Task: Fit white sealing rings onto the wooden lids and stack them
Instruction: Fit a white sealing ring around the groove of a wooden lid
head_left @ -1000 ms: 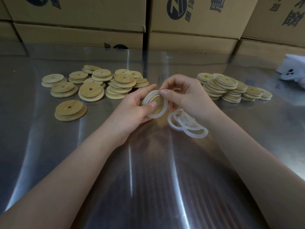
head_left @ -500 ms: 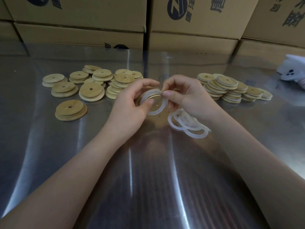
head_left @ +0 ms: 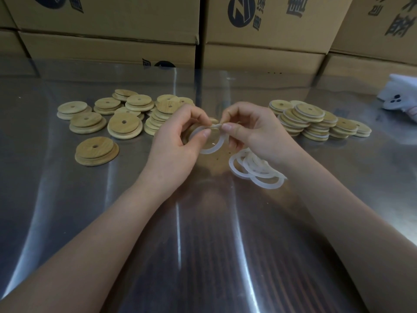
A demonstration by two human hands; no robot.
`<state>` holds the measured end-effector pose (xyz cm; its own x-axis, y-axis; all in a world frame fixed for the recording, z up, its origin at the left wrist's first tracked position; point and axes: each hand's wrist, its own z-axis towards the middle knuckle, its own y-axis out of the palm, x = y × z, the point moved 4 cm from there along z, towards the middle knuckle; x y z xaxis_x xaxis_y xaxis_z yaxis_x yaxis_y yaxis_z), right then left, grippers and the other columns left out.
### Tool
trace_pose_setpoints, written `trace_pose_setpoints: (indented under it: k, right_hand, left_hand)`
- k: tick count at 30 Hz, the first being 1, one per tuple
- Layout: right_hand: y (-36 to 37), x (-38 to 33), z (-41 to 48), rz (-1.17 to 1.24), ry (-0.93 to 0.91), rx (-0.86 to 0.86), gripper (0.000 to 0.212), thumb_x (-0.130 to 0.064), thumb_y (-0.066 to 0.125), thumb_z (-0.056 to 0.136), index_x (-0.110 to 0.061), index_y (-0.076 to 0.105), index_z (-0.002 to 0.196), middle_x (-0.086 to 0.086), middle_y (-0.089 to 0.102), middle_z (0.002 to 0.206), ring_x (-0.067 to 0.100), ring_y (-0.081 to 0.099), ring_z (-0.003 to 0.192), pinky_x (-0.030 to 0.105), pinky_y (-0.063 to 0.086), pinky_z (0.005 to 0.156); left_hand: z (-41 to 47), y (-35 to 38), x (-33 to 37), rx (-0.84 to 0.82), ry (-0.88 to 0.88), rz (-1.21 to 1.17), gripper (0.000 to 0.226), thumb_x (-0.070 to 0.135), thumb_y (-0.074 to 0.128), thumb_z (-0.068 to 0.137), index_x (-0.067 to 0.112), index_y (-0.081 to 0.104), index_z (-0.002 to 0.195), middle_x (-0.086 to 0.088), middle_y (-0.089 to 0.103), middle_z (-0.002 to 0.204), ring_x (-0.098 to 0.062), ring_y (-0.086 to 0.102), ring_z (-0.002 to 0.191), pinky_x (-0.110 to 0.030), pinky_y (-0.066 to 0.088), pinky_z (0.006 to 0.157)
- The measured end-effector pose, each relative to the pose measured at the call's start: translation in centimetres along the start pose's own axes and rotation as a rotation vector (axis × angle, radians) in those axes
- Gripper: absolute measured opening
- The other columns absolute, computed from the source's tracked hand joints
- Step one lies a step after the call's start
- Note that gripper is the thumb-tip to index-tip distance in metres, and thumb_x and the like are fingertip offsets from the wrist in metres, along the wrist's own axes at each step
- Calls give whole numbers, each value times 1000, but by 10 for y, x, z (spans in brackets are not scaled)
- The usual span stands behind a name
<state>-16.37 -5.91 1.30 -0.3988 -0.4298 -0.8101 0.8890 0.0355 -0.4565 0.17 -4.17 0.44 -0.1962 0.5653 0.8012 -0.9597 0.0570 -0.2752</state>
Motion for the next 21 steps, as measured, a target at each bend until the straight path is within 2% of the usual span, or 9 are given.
trace_pose_setpoints:
  k: [5,10,15,21]
  right_hand:
    - [2,-1,0,-5,1,19,10,-5,61,92,-11,62,85,-7,60,69,16,59,58,41,52,61]
    - [3,-2,0,-3,4,32,11,-6,62,92,-14,63,85,-9,62,67,14,59,57,36,52,59]
    - [5,-2,0,-7,6,44,10,-9,63,92,-16,63,84,-10,63,67,13,60,56,29,51,58]
    - [5,-4,-1,-11,-1,76,13,-11,65,91,-21,64,83,-12,63,69,10,59,57,22,48,56]
  left_hand:
    - [1,0,0,24,-25,-36,10,0,61,91,10,58,92,6,62,91,-6,62,93,-21,50,84]
    - [0,-2,-5,68,-69,-84,6,2,62,91,7,59,91,1,68,111,-2,63,109,-23,51,95]
    - [1,-3,-7,91,-89,-107,18,0,62,90,16,56,83,4,67,116,-1,62,109,-17,50,90]
    - [1,-3,-7,77,-93,-139,22,-3,60,89,15,54,78,-1,67,116,-3,63,108,-15,50,85]
